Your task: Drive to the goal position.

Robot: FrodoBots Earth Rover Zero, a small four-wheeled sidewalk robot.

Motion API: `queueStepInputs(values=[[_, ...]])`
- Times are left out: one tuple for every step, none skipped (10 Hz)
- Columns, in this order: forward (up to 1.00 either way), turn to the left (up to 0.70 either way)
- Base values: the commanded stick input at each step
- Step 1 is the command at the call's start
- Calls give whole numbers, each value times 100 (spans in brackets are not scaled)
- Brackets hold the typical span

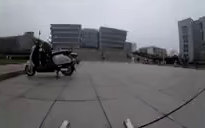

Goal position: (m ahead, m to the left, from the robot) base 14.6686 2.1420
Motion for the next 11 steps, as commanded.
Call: queueStepInputs(values=[[84,-2],[84,-2],[84,-2],[84,-2],[84,-2],[84,-2],[84,-2],[84,-2],[84,-2],[84,-2],[84,-2]])
